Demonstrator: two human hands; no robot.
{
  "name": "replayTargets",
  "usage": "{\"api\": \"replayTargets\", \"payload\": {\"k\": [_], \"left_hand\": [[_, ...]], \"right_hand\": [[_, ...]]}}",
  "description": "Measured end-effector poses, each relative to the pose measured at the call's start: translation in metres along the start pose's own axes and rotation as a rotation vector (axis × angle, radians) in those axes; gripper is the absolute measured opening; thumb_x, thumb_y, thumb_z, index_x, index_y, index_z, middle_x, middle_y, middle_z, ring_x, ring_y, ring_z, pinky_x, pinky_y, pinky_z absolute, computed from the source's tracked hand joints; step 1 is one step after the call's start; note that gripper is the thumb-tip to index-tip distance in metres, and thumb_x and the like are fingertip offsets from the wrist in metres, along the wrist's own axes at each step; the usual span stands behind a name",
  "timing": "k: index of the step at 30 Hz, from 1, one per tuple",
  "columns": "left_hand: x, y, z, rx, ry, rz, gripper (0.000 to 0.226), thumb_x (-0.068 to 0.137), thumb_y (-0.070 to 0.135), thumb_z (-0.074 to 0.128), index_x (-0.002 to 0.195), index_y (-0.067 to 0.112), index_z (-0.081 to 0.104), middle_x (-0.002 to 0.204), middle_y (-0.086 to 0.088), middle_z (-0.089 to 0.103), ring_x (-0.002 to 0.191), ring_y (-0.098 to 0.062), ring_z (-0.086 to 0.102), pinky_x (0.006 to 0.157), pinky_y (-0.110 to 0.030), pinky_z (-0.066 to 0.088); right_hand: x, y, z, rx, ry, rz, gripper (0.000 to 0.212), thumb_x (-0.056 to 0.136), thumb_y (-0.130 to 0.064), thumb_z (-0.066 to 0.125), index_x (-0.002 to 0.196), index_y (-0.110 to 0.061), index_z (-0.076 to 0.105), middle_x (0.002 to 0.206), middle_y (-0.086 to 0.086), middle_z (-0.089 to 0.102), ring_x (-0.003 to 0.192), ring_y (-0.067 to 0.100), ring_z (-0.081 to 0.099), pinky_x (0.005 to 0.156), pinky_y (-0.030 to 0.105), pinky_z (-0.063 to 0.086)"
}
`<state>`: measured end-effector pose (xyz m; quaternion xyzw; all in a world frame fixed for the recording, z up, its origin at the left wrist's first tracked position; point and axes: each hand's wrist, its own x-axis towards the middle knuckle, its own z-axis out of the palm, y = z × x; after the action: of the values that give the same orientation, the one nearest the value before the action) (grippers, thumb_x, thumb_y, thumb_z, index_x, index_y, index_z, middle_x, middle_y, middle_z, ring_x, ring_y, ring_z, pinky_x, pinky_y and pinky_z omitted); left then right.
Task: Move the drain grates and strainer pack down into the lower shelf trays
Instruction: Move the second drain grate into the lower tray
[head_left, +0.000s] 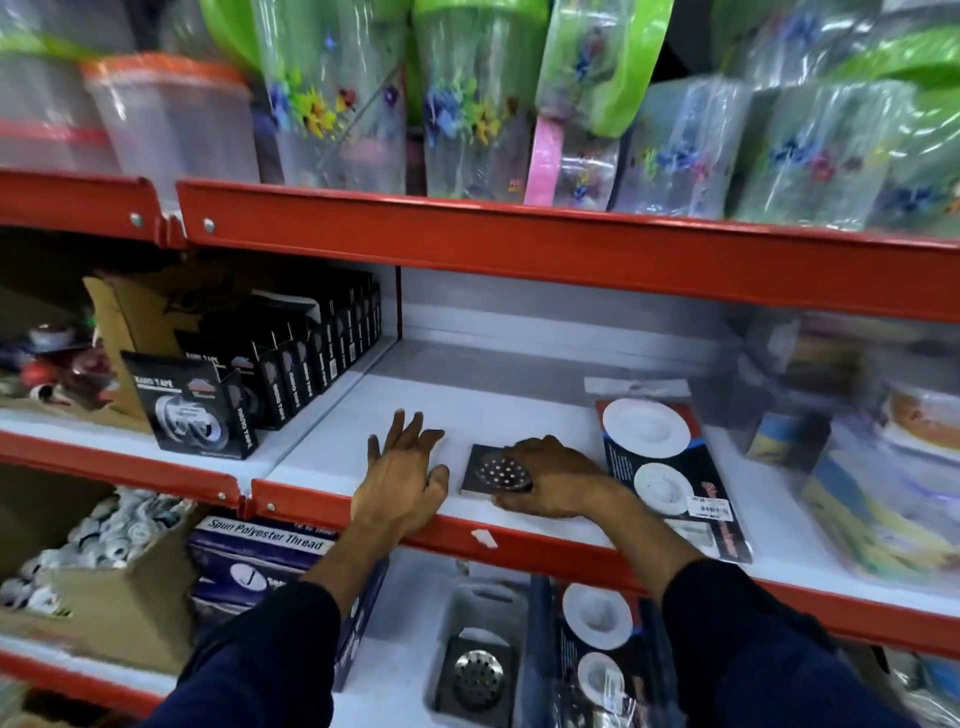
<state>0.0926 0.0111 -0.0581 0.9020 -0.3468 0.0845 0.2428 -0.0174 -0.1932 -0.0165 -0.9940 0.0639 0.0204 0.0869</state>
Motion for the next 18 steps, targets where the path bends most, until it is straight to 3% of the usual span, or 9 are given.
{"api": "replayTargets", "payload": {"k": [3, 8, 15, 18], "left_hand": [[0.000, 0.001, -0.001, 0.001, 0.000, 0.003, 0.068, 0.083, 0.040, 0.033, 0.149, 0.025, 0.035, 0.166, -0.005, 0.017, 0.155, -0.019, -0.002, 0.124, -0.054, 0.002], [0.000, 0.001, -0.002, -0.011, -0.004, 0.001, 0.065, 0.085, 0.038, 0.036, 0.149, 0.024, 0.034, 0.166, -0.005, 0.017, 0.155, -0.019, -0.003, 0.125, -0.053, 0.002], [-0.002, 0.002, -0.006, -0.011, -0.008, 0.006, 0.063, 0.087, 0.037, 0.034, 0.149, 0.023, 0.035, 0.165, -0.007, 0.019, 0.155, -0.020, -0.001, 0.125, -0.056, 0.005], [-0.002, 0.003, -0.007, 0.007, -0.001, 0.014, 0.059, 0.090, 0.035, 0.036, 0.147, 0.022, 0.038, 0.165, -0.008, 0.020, 0.155, -0.022, 0.001, 0.124, -0.057, 0.006]], "right_hand": [[0.003, 0.001, -0.001, 0.045, -0.037, -0.023, 0.064, 0.076, -0.070, 0.057, 0.131, -0.038, 0.049, 0.133, -0.003, 0.058, 0.119, 0.022, 0.050, 0.090, 0.038, 0.046], [0.006, 0.002, -0.007, 0.051, -0.042, -0.003, 0.080, 0.073, -0.071, 0.064, 0.138, -0.032, 0.039, 0.137, 0.003, 0.051, 0.124, 0.024, 0.047, 0.098, 0.041, 0.047], [-0.041, -0.014, -0.014, 0.022, 0.325, -0.112, 0.102, 0.062, -0.081, 0.063, 0.144, -0.029, 0.032, 0.143, -0.004, 0.042, 0.129, 0.015, 0.040, 0.105, 0.034, 0.043], [-0.073, -0.024, -0.011, 0.019, 0.409, -0.168, 0.104, 0.063, -0.083, 0.060, 0.146, -0.030, 0.032, 0.143, -0.005, 0.040, 0.130, 0.011, 0.037, 0.105, 0.028, 0.035]]}}
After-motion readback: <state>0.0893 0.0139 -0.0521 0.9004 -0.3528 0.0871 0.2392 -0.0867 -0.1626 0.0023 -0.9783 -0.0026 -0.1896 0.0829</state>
